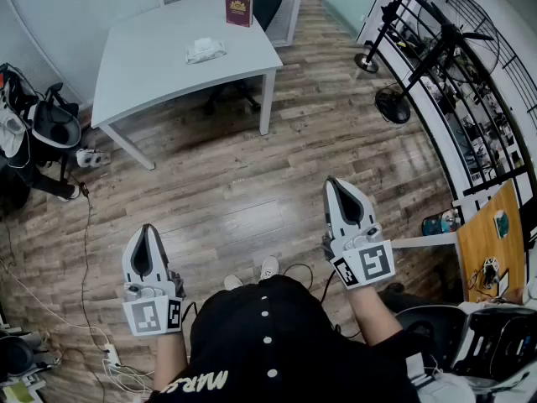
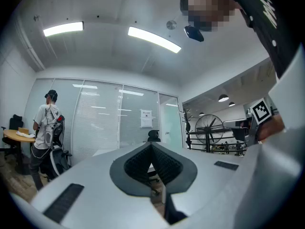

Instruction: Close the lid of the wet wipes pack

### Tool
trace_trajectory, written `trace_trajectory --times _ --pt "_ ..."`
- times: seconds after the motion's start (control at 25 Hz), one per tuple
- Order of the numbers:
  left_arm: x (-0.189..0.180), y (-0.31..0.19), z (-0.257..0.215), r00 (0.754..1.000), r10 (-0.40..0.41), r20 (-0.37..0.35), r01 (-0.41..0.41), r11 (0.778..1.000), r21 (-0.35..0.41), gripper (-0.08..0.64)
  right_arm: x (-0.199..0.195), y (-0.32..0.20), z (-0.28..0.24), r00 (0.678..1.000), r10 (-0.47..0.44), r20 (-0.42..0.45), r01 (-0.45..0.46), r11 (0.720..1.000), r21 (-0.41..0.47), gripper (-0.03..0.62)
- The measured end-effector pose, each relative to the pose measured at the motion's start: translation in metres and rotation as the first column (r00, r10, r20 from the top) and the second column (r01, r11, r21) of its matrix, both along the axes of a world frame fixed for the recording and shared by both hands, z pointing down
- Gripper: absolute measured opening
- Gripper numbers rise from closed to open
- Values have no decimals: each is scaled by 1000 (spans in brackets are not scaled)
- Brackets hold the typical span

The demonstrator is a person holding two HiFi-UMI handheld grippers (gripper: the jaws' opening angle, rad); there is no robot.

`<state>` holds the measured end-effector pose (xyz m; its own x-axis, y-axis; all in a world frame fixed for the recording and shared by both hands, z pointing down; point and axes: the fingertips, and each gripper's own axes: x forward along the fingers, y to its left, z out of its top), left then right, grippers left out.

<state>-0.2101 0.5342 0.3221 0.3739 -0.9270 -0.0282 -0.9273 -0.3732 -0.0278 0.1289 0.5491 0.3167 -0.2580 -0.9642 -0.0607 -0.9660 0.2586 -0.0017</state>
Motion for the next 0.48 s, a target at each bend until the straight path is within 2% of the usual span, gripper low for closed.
trace_trajectory --times 0.24,0.48 --pt "-2 4 -2 1000 -3 2 3 1000 3 6 -6 5 -1 1000 -4 -4 4 1000 13 29" --pt "14 -2 3 1000 -17 5 17 1000 2 6 12 1 4 997 -27 75 25 999 24 31"
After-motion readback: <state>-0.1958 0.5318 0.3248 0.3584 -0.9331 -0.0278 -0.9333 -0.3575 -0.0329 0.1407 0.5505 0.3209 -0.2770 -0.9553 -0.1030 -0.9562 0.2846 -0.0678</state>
